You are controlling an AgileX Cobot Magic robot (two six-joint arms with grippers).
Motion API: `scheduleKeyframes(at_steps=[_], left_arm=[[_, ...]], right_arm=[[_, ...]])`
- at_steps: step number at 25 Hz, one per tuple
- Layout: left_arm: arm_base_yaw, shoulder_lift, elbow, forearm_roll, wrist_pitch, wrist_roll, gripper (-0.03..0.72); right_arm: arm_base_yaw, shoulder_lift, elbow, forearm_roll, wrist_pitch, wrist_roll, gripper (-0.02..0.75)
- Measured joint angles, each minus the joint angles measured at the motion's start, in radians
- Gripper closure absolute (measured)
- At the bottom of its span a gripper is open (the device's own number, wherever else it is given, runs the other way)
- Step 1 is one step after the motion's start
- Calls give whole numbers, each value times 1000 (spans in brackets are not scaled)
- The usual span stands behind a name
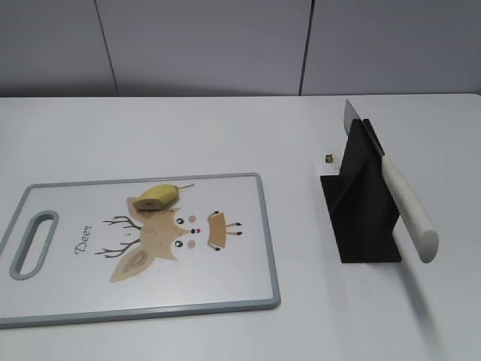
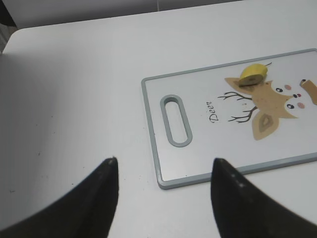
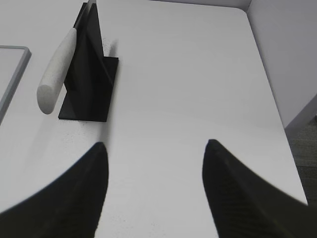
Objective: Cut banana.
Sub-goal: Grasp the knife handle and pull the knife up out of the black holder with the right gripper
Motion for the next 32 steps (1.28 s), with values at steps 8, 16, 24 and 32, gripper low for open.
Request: scheduleKeyframes(at_steps=[8,16,24,32], left_arm=[[0,0,0,0,0,0,105],[0,0,0,0,0,0,111],[0,0,0,0,0,0,113],[0,0,0,0,0,0,113]], right_arm=[[0,0,0,0,0,0,281],[0,0,0,0,0,0,281],[0,0,0,0,0,0,282],[0,0,0,0,0,0,282]])
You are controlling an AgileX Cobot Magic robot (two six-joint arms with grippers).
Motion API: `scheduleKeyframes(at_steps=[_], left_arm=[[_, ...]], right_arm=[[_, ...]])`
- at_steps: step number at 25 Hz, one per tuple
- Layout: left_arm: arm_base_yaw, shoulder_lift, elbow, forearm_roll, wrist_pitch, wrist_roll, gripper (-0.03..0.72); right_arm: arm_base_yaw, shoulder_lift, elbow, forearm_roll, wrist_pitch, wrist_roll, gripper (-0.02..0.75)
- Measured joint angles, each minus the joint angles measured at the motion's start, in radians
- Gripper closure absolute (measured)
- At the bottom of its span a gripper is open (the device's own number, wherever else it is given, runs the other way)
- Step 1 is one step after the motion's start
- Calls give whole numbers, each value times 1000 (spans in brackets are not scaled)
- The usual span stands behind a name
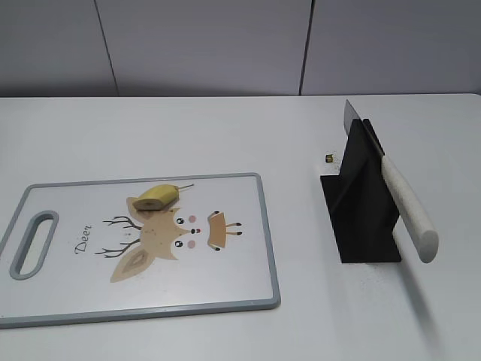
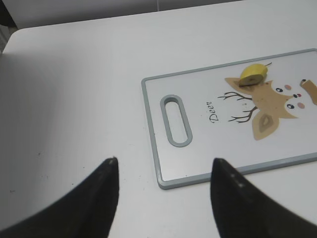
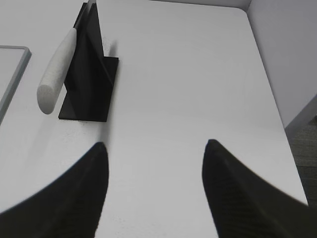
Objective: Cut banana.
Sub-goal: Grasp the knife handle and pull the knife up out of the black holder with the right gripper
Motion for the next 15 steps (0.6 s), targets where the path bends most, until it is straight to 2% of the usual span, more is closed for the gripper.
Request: scheduleKeyframes(at_steps=[11,15], left_arm=[[0,0,0,0,0,0,121],[0,0,0,0,0,0,124]], right_arm=[[0,0,0,3,0,0,278],[0,58,-26,4,15,0,194]])
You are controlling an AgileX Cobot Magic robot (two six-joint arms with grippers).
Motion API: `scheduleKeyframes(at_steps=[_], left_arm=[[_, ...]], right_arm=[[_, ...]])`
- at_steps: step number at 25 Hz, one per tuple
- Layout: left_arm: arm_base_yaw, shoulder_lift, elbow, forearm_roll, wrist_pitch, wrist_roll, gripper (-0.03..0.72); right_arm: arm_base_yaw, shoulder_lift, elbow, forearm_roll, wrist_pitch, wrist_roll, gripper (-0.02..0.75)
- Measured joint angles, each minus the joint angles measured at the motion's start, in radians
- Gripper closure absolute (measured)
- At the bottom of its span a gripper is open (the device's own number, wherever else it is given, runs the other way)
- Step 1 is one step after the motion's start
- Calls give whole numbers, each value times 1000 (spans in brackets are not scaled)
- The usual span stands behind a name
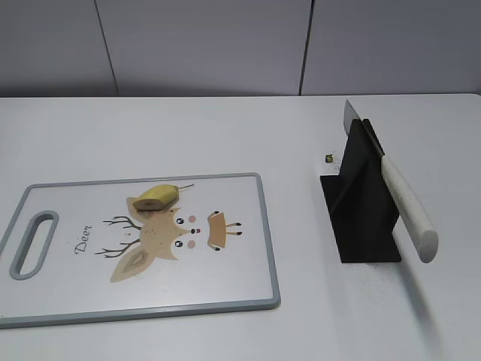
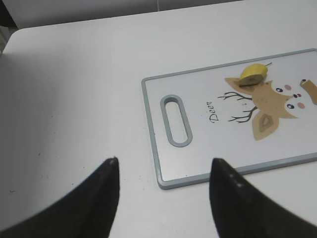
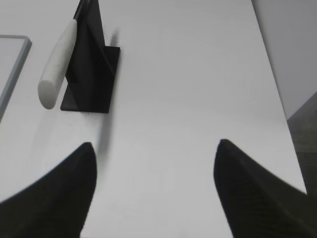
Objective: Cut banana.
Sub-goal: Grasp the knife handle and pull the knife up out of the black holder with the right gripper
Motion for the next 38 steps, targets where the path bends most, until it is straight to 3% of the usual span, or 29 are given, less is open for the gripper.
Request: scheduleKeyframes(at_steps=[20,38], left_arm=[[0,0,0,0,0,0,126],[0,0,0,1,0,0,126]], right_arm=[[36,457,-305,3,154,98,162],[438,847,-399,-33,162,274,162]])
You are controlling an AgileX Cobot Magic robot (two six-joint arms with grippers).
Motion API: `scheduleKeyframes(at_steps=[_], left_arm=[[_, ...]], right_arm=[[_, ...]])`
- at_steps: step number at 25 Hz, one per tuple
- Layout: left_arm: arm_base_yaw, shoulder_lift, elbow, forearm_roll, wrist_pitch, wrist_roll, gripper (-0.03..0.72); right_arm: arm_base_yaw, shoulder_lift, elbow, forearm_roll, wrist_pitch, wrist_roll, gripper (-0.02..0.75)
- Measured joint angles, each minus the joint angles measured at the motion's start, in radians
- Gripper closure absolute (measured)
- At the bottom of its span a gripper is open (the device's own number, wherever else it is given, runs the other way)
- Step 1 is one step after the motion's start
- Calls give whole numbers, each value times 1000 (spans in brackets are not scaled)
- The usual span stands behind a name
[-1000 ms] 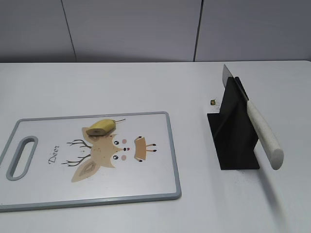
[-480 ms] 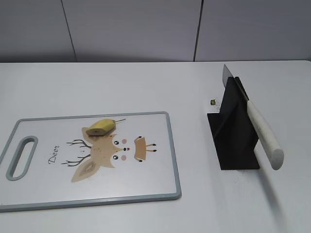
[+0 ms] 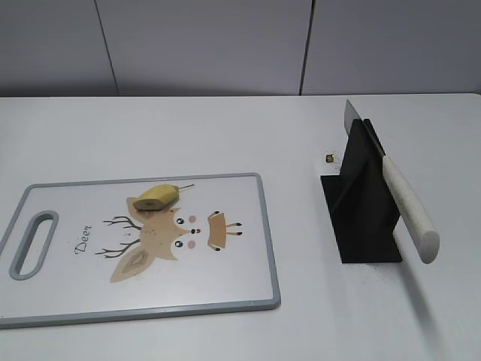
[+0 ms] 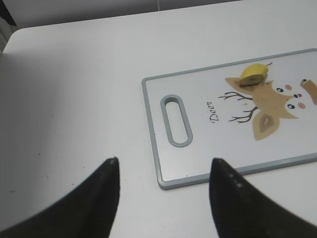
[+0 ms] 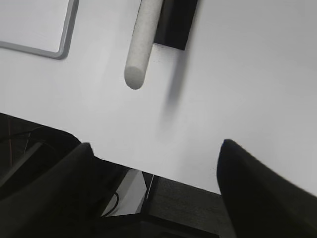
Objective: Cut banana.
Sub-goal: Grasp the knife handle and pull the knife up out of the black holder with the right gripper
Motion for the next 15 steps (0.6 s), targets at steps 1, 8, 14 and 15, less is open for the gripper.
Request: scheduleKeyframes(at_steps=[1,8,14,15], left_arm=[[0,0,0,0,0,0,126],[0,0,0,0,0,0,126],[0,0,0,1,0,0,126],[0,0,0,1,0,0,126]], right_arm=[[19,28,-9,-5,1,7,162],[39,211,-99,-16,1,30,162],[39,371,-156,-17,-1,35,162],[39,403,-158,-18,-2,35,162]])
